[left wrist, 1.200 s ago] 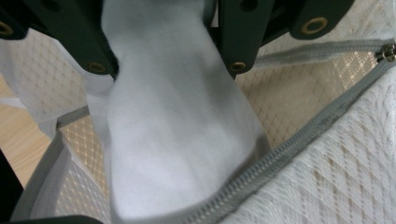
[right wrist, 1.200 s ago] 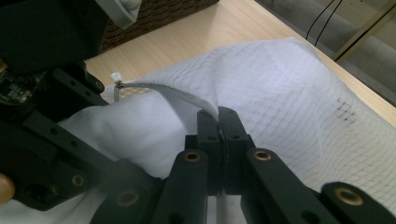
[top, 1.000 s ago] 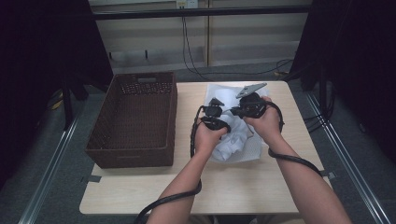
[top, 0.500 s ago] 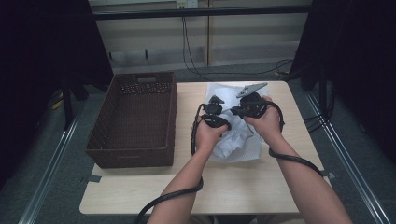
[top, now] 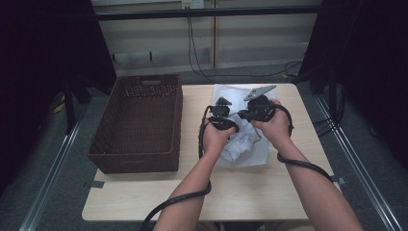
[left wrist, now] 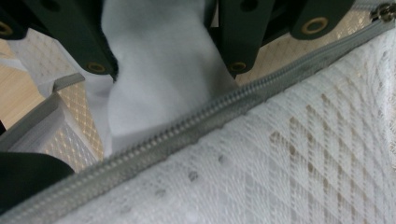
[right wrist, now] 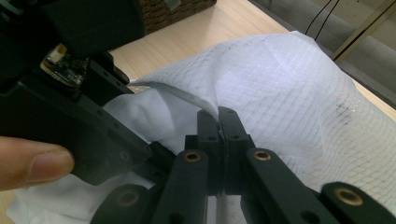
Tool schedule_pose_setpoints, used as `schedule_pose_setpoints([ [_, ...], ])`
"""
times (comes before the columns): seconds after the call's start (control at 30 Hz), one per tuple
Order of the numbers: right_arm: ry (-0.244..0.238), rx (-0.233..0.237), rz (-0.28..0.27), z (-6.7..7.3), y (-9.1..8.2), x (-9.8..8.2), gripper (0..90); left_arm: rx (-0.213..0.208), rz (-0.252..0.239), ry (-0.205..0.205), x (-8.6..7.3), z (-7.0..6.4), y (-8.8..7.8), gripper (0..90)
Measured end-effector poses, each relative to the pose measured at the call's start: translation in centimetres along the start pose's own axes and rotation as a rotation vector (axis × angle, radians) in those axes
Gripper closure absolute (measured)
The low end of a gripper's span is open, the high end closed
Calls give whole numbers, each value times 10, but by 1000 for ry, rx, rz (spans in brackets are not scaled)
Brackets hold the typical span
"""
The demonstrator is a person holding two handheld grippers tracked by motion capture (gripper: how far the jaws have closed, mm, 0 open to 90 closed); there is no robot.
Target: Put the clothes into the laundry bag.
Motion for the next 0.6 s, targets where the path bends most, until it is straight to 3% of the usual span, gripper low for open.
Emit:
schedule_pose_setpoints([
  [0.03,3,1,3,0,0,0,893,8,-36,-41,2,-2,3,684],
  [0.1,0,0,0,0,0,0,893,3,-71,-71,5,-4,5,684],
  [0.13,-1,-1,0,0,0,0,893,6,-48,-48,5,-2,4,684],
  [0.2,-1,-1,0,0,0,0,893,13,-57,-47,6,-2,5,682],
  [0.23,1,1,1,0,0,0,893,14,-80,-66,8,-3,7,681],
  [0.27,3,1,4,0,0,0,893,16,-56,-38,7,-1,6,679],
  [0.37,5,3,2,0,1,-1,893,10,-67,-43,8,0,8,678],
  [0.4,3,-2,5,0,2,-1,893,14,-92,-64,10,-1,10,678],
  [0.47,6,-6,9,0,2,-2,893,16,-93,-67,10,0,11,677],
  [0.5,7,8,6,1,3,-1,893,17,-69,-38,9,2,10,677],
  [0.6,1,0,10,1,5,-2,893,12,-73,-49,10,2,12,673],
])
Point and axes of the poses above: each handheld gripper's, and its own axes: y roughly forward along the jaws, x roughly out of its top, z roughly to its left, the point moved 7 cm from there along y, roughly forward along the jaws, and after that the axes turned 6 degrees about -x, right-handed, at the moved point
